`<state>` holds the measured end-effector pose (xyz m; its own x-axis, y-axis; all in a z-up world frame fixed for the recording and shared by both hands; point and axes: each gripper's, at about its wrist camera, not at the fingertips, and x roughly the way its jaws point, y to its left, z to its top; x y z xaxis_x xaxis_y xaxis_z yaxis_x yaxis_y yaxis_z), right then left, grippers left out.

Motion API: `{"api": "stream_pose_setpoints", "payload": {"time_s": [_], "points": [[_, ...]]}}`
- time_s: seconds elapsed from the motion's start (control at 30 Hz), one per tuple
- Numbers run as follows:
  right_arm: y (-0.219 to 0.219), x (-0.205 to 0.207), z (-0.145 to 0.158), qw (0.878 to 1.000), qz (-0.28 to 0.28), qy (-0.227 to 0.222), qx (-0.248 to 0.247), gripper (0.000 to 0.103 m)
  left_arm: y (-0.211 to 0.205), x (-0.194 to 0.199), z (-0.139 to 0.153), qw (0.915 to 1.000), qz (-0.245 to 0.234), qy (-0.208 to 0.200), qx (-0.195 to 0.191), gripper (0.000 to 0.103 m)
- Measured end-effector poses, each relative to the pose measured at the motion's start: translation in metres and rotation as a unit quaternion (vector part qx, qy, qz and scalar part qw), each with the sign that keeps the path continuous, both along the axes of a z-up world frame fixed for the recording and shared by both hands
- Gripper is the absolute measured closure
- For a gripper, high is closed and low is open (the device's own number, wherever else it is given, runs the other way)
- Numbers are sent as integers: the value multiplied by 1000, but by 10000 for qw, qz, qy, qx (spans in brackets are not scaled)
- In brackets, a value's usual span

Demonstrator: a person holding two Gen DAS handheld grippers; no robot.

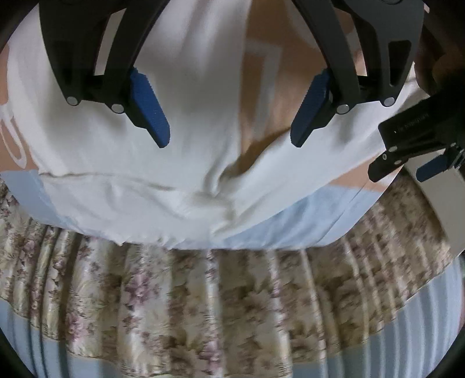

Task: Fold small clothes
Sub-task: 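Grasp the other sleeve cuff with the left gripper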

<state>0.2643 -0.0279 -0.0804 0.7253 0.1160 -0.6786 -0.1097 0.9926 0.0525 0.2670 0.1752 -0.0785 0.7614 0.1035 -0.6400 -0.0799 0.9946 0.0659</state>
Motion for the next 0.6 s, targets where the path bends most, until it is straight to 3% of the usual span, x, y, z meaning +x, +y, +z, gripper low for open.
{"api": "stream_pose_setpoints", "payload": {"time_s": [0.37,0.6], "points": [[5,-92,20,9981,544,-276,-68,13,70,-114,-18,9981,594,64,159,2],[-4,-120,21,9981,505,-342,-71,12,101,-138,-36,9961,851,234,-51,2]]}}
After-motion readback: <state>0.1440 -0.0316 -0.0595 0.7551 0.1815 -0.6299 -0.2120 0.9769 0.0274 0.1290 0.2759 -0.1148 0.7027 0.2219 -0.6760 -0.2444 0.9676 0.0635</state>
